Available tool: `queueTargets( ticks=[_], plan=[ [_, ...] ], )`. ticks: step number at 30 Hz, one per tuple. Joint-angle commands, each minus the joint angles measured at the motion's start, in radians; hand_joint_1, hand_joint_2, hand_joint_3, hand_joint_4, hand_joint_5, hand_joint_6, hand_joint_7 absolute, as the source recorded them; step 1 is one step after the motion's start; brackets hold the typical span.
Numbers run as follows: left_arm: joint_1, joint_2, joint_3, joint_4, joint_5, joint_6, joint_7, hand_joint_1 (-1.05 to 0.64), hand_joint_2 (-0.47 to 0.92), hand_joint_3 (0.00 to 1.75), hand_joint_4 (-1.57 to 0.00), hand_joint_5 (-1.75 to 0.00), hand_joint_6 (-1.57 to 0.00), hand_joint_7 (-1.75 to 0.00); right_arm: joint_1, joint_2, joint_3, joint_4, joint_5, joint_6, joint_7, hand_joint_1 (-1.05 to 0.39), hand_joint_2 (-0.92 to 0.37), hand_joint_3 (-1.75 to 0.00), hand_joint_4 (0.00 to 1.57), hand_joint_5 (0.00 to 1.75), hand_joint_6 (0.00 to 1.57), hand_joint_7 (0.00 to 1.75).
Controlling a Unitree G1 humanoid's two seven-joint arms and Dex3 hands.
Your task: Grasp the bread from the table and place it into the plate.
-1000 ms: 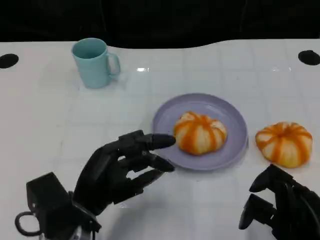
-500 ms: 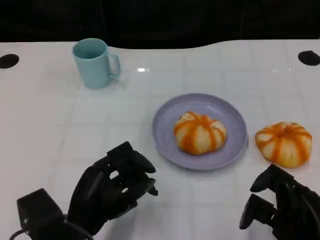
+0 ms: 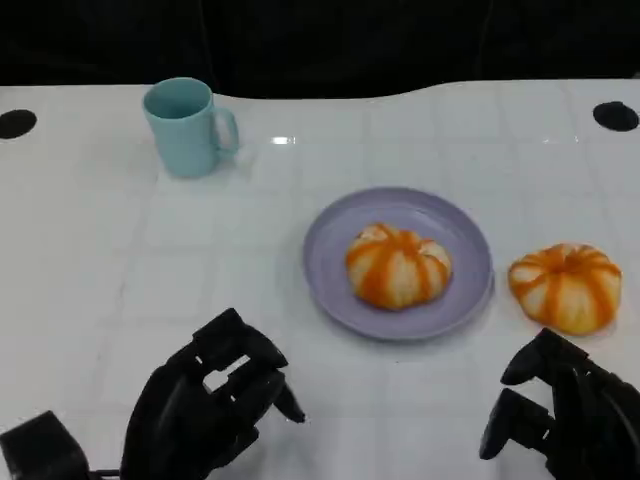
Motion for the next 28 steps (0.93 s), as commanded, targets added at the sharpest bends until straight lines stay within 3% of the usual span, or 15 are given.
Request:
queueTargets(
  ticks=[1,28],
  plan=[
    [0.033,0.000,0.009,-0.035,-0.017,0.024,0.000,-0.60,0.92,0.32,-0.67,-1.75,-0.53,-1.60,0.004,-0.020,-0.006,-0.015,0.001,0.002,0.003,-0.54,-0.92,-0.46,0.62,1.75,0.42,1.66],
    [0.016,-0.008,0.054,0.011,-0.014,0.026,-0.009,-0.59,0.92,0.31,-0.68,-1.75,-0.53,-1.61,-0.001,-0.007,-0.004,0.011,-0.004,-0.025,0.004,-0.54,-0.92,-0.43,0.63,1.75,0.44,1.64]
  ],
)
